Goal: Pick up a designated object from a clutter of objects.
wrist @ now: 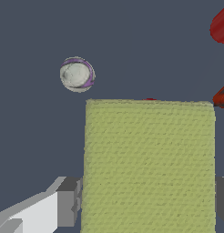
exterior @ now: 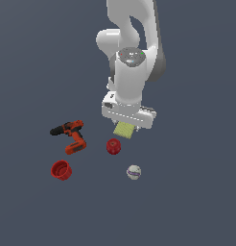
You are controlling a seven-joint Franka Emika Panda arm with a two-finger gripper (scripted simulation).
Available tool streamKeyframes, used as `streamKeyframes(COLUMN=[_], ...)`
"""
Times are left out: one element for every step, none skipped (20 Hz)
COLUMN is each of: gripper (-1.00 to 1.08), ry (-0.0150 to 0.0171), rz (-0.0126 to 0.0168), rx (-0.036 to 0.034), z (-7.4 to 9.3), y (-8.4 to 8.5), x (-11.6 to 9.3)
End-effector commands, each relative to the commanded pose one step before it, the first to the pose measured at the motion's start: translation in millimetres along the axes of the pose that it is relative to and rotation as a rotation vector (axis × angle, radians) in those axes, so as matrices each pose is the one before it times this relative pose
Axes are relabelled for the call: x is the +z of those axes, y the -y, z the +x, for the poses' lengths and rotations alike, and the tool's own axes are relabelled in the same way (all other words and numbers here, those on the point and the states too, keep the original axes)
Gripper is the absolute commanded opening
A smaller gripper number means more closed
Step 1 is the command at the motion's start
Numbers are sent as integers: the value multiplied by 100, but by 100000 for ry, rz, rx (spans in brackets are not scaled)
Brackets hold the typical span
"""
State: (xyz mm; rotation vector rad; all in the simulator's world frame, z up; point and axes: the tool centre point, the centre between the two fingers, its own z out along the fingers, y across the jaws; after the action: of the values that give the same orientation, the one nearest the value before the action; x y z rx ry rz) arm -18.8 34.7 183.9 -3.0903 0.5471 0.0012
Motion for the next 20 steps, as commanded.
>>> streamKeyframes(gripper=[-100,-100,-100,-100,-100,-100,-100,-100,-100,-100,-100,-100,-100,-100,-100,-100,-100,-100,-100,-100], ry=[-14,0,0,0,0,0,0,0,0,-13,0,-18,0,0,-19,0,0,-19,0,0], rz=[77,0,0,0,0,0,0,0,0,-54,0,-62,0,0,-65,0,0,-65,0,0], rx=[-88,0,0,0,0,0,0,0,0,41,0,24,0,0,15,0,0,13,0,0], z=[1347,549,551,553,556,558,561,564,563,548,527,507,494,479,461,453,441,425,420,409], y=[-1448,-566,-566,-566,-565,-565,-564,-563,-559,-544,-515,-489,-476,-458,-429,-426,-412,-383,-385,-373], x=[-2435,-930,-929,-928,-928,-927,-925,-924,-917,-881,-845,-813,-781,-753,-730,-703,-680,-662,-638,-618])
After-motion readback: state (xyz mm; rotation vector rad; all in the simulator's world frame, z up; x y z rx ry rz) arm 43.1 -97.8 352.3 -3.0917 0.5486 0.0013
